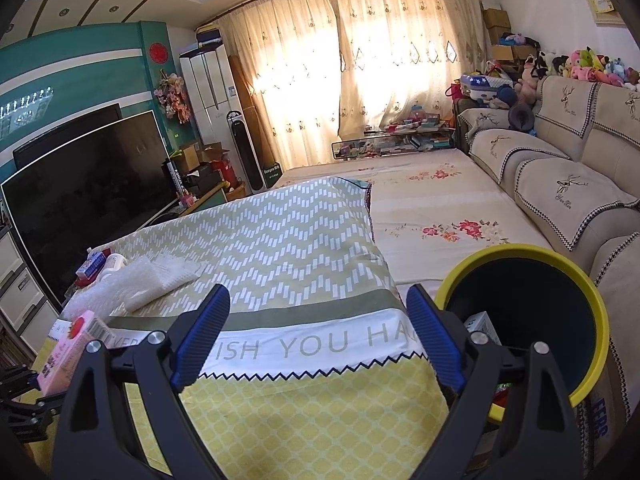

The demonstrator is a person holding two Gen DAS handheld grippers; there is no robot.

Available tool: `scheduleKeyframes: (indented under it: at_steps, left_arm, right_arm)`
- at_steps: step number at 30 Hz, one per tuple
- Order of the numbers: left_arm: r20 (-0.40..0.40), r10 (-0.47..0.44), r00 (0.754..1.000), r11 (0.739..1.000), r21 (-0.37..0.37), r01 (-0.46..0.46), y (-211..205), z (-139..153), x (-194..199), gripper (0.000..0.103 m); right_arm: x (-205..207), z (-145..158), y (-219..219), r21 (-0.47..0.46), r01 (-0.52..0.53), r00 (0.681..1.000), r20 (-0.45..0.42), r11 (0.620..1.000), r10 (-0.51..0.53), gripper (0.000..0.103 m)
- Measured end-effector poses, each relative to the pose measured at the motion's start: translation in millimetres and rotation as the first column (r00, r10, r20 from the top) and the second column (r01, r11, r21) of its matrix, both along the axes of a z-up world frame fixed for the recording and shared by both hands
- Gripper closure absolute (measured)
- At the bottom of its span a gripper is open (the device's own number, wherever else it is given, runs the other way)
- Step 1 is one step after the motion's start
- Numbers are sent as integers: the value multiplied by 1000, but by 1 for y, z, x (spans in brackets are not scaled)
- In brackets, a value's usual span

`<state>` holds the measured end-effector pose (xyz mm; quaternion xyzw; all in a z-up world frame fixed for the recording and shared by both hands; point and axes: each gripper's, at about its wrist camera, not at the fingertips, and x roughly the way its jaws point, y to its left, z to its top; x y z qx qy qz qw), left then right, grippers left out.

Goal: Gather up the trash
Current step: 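Grasp the pink strawberry milk carton with the left tool, then carry the milk carton over the bin and open the left tool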

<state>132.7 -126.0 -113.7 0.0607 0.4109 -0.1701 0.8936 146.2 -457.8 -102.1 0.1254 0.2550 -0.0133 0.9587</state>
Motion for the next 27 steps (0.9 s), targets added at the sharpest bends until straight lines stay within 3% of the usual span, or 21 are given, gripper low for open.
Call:
scheduleKeyframes:
  at_steps: [8,14,19,27]
  left_arm:
    - [97,-104,990,994,-23,106,-18,36,-32,53]
    - [111,-222,969,973,-36,227,-56,49,-38,53]
    - [95,-348,933,933,-60,354,-106,49,-34,53]
    - [63,-519,852,850,-68,523,-211,37,-10,53]
  right_arm:
    - [-20,7,-11,-3,55,995,79,998,-55,18]
    - [-47,19,-48,4,154,982,106,988,-154,18]
    - [-77,29,-86,-6,281,950,142,960,-278,18]
    - [-116,30,-141,19,418,895,162,908,-415,18]
